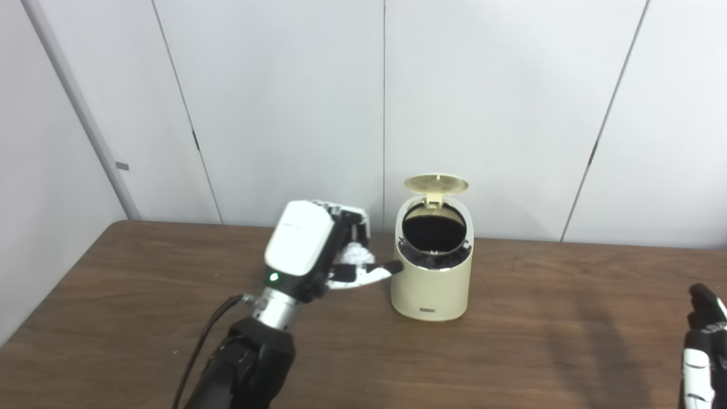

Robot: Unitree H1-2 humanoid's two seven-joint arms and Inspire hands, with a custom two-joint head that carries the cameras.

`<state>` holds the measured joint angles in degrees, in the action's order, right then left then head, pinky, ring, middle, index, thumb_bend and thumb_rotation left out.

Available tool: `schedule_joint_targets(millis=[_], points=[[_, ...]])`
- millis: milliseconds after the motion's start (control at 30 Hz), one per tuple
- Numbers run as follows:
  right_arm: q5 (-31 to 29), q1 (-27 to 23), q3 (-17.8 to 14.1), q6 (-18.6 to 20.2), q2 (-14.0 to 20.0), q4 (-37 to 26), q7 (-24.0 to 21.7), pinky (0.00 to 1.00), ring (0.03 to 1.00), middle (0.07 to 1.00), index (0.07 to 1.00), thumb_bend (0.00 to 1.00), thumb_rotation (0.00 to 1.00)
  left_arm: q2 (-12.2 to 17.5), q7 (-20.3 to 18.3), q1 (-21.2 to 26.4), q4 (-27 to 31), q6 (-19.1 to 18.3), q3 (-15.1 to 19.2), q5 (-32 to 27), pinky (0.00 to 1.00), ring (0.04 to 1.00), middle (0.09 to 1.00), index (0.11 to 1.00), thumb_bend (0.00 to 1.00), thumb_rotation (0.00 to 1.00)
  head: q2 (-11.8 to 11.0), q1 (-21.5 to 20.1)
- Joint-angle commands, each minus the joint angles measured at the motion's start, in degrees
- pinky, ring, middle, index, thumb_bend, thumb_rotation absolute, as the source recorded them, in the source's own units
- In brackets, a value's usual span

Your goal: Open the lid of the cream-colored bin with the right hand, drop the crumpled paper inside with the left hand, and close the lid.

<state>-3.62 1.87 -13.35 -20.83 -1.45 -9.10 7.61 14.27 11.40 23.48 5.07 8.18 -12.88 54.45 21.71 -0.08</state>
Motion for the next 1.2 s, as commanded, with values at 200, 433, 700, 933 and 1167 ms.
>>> schedule_joint_targets(millis=[200,433,700,933,1167], points=[[-0.52,-0.62,0.94,-4.75,-1.08,0.65,0.11,1.0,0.959,0.91,0.85,0.09,0.08,-0.38,3.61,6.22,-3.87,2.27,-2.46,3.24,0.04,0.084,0.134,0.158,0.5,0.25,-0.47,-1.78],[0.87,-0.5,0.38,-5.97,-1.18,1.91,0.68,0.96,0.909,0.87,0.808,0.14,0.08,-1.29,6.4,10.22,-9.05,4.0,-4.89,4.55,0.04,0.087,0.14,0.173,0.49,0.22,-0.68,-3.07],[1.43,-0.01,0.65,-6.05,-1.11,2.18,0.66,0.92,0.892,0.858,0.791,0.2,0.31,-2.15,9.3,14.08,-16.18,4.08,-7.39,6.36,0.05,0.088,0.139,0.165,0.52,0.16,-1.32,-4.37],[0.4,0.35,0.95,-6.05,-1.39,2.43,0.24,0.9,0.885,0.851,0.787,0.23,0.35,-2.78,12.2,17.21,-21.65,3.78,-8.91,7.25,0.03,0.069,0.118,0.146,0.53,0.13,-1.57,-5.29],[0.14,1.06,1.21,-6.07,-2.14,2.29,-0.09,0.9,0.867,0.818,0.759,0.24,0.36,-2.58,14.98,19.55,-25.66,4.73,-10.31,7.22,0.03,0.069,0.123,0.154,0.54,0.14,-1.85,-6.47]])
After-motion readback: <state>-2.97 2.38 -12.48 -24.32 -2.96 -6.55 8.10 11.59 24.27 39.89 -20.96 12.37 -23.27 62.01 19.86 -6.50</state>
